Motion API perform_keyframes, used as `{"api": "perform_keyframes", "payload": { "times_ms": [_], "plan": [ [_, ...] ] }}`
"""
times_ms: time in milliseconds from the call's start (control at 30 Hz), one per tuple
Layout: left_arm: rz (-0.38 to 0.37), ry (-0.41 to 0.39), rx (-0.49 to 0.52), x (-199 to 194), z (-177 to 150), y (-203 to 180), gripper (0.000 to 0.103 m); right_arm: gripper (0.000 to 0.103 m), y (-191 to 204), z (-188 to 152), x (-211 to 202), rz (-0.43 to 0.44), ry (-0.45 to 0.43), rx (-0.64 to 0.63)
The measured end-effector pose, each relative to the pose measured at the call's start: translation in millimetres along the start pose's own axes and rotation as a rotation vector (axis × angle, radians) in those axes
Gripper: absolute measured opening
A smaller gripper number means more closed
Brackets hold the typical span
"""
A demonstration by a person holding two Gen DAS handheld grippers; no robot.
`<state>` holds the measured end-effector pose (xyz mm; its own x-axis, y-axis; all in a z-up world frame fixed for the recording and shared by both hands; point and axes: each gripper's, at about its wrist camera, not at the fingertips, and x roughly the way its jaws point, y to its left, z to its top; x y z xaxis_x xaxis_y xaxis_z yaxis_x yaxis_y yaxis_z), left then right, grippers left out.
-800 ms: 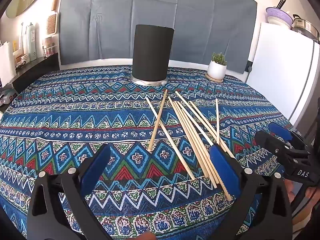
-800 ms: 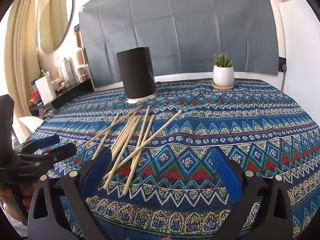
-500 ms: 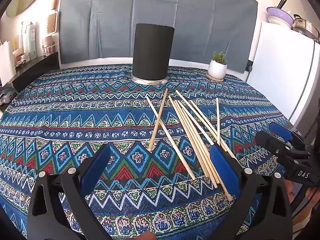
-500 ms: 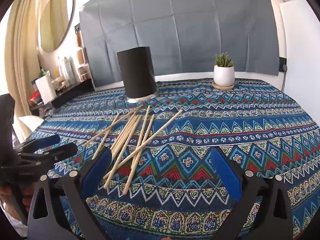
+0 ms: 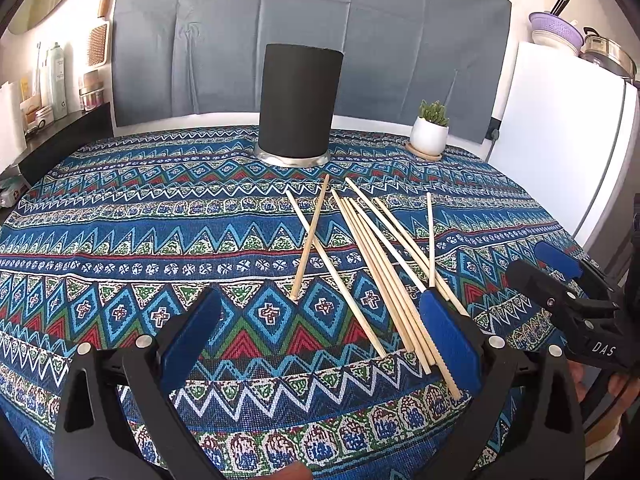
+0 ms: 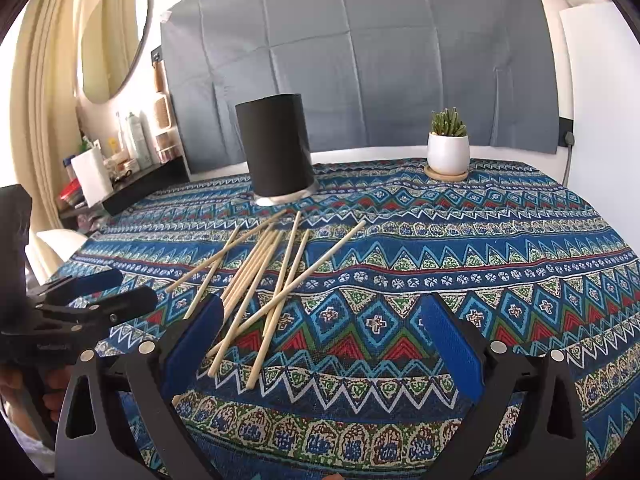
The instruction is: Organize utensils
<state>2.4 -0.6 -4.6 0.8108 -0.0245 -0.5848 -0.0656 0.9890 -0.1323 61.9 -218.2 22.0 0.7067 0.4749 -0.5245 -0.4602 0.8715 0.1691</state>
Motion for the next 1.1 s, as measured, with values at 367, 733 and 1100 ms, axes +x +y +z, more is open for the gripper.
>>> {"api": "perform_keyframes", "payload": {
  "times_ms": [367, 733, 1100],
  "plan": [
    [0.006, 0.014, 0.001, 5.2, 1.7, 1.4, 0.097, 0.095, 1.5, 1.1, 2.0, 0.001, 0.006, -0.006],
    [0.003, 0.026, 0.005, 8.5, 0.5, 0.2, 0.097, 0.095, 2.5, 0.8, 5.6, 0.0, 0.023, -0.008],
    [0.004, 0.026, 0.008, 9.0, 0.7, -0.7, 0.097, 0.095, 1.9, 1.0, 6.3, -0.002, 0.024, -0.007]
  ]
}}
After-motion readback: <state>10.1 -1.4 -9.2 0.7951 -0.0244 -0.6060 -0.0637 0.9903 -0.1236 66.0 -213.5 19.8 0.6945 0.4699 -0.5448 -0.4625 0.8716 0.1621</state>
